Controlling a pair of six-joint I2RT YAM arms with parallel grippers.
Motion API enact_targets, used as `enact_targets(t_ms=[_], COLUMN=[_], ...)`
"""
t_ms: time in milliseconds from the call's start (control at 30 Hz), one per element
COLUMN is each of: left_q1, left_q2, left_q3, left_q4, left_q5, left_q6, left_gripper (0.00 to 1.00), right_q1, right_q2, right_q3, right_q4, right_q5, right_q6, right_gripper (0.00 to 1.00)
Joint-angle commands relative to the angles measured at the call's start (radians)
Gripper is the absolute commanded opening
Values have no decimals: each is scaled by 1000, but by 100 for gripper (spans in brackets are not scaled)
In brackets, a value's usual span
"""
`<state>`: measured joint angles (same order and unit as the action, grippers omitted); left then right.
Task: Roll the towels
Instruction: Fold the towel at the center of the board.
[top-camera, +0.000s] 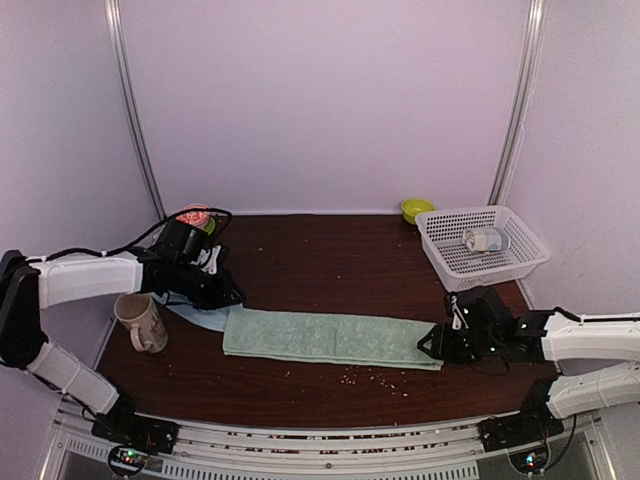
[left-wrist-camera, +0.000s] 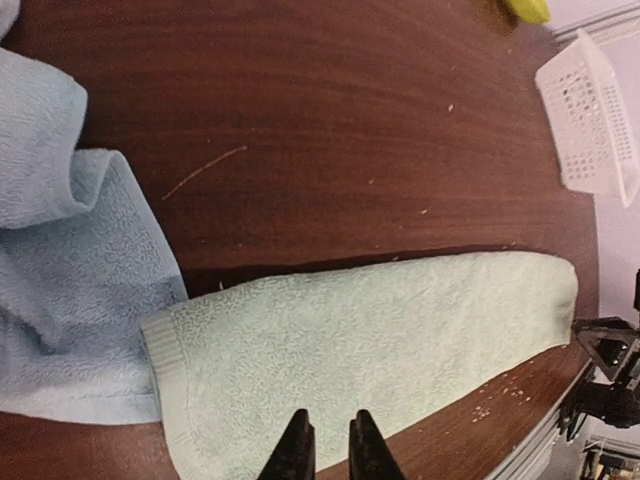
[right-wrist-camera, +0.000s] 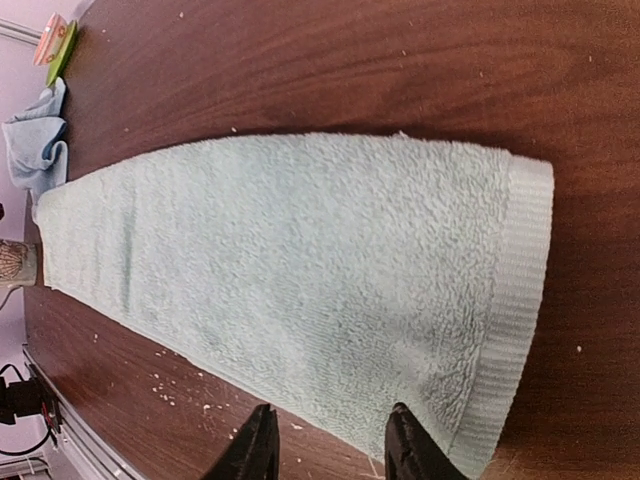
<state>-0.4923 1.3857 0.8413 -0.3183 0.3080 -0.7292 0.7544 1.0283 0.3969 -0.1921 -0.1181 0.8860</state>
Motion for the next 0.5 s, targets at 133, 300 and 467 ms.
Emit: enact_targets(t_ms=[133, 300, 467], left_q1=[-5, -6, -13], left_q2=[187, 240, 146], left_q3=[-17, -64, -74], left_q4=[65, 40, 3], left_q5=[-16, -91, -88], left_q6=[28, 24, 49], left_gripper=[0, 0, 0], right_q1=[63, 69, 69], right_q2=[37, -4, -107], right_q3=[-95, -87, 60], right_q4=[31, -58, -176], right_q5=[43, 61, 142], right_q6=[109, 96, 17], right_gripper=[42, 48, 53])
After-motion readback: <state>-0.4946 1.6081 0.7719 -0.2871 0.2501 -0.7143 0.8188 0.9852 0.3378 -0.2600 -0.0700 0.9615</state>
